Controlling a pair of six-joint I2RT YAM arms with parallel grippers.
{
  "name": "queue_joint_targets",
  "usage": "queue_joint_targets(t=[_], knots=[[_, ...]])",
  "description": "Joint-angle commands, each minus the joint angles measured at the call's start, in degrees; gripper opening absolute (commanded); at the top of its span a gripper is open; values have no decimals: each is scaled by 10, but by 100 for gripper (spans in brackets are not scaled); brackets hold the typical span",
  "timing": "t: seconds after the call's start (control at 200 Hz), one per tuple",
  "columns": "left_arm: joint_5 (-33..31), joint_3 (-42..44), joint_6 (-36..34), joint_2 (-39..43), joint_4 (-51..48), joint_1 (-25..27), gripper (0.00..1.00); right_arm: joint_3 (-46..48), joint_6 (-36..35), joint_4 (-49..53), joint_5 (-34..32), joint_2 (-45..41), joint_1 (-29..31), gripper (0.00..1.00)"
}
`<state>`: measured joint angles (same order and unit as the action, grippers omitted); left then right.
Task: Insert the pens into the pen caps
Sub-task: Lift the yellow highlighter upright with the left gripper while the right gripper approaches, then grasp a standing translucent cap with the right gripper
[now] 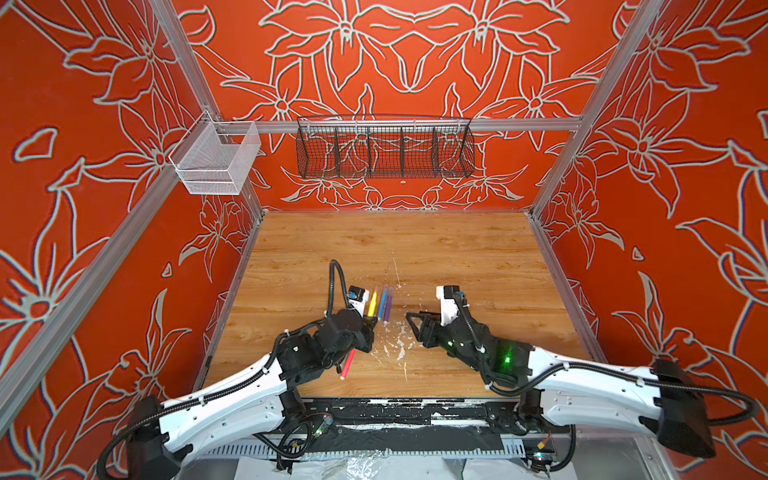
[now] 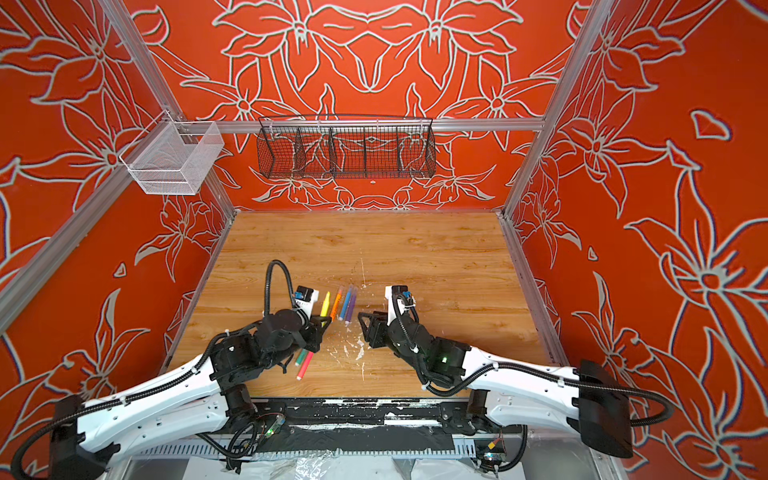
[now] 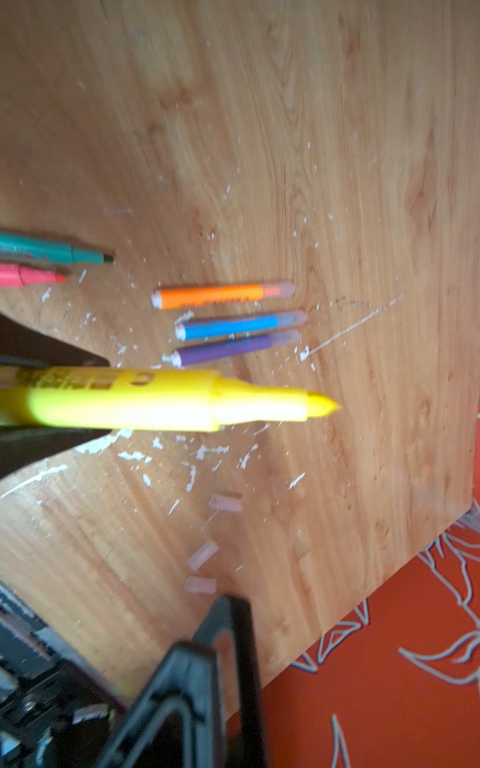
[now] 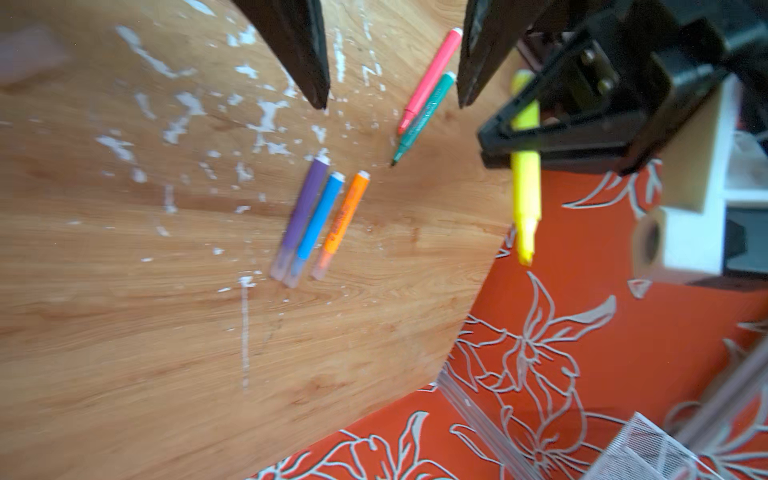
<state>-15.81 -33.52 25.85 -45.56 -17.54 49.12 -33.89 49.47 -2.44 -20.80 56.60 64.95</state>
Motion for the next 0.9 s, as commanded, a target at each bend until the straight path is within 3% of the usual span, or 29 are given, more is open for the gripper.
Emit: queue_joint_targets(t=[0.0, 0.11, 0.255, 0.375, 0.635, 0.896], knots=[[28, 18, -23, 30, -51, -24, 0, -38, -35, 235, -95, -12, 0, 52], [47, 50, -38, 76, -60, -24, 0, -38, -27, 319, -127, -8, -12, 52], [39, 75, -32, 109, -57, -24, 0, -17, -32, 347, -81, -6, -49, 52], [0, 69, -17, 89, -74, -24, 0, -5, -35, 365, -38, 5, -98, 51], [8, 49, -15, 0, -65, -24, 0, 17, -69, 354, 13, 25, -177, 50], [16, 59, -18, 18, -58, -24, 0, 20, -97, 305, 67, 75, -208, 48]])
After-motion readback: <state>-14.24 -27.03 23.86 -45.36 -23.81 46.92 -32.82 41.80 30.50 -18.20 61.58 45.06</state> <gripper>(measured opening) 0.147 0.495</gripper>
